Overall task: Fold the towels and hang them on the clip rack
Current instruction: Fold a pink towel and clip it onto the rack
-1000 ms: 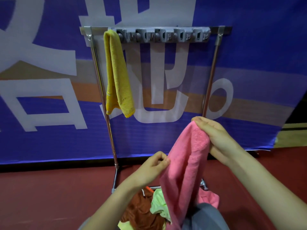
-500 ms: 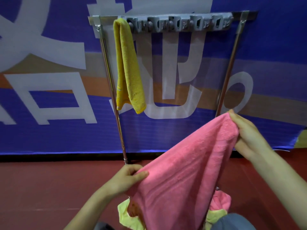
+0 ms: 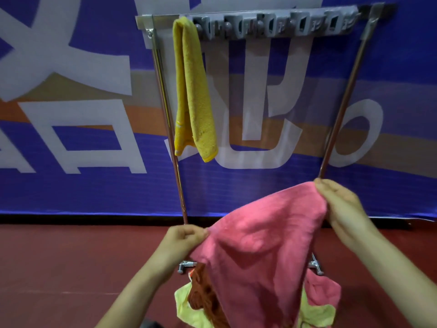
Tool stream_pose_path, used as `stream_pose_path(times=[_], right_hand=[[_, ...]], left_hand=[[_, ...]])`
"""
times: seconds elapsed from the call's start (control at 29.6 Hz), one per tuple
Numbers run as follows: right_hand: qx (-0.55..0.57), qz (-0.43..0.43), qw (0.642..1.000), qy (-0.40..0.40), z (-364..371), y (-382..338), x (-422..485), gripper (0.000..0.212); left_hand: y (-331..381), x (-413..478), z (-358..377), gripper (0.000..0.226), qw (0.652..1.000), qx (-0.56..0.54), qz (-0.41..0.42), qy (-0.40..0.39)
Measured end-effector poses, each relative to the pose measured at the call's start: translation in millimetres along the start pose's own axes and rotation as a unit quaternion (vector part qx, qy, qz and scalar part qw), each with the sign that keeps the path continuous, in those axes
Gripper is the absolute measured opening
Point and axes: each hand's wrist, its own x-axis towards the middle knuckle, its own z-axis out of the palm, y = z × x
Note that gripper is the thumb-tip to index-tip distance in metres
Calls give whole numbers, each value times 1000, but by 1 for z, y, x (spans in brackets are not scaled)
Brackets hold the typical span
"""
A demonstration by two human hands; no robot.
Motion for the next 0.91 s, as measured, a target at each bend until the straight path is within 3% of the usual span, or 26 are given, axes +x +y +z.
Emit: stream_pose_path(times=[0.41,0.64,0.78,0.91], right_hand=[[-95,24,986,-132,65,65,-57,26],[-102,47,980,-162,70,73,-75,27],[-96,142,967,-188,74,71,-78,34],[-36,215,957,-192,72,65,-82,50]], left_hand=[[22,-6,48,28,993,-52,-81,-66],[26,-17,50,32,989,-60,-113,-74],[26,-20,48,40,988,-32,-130,-72],[23,-26,40,27,984,-24,-121,-129]])
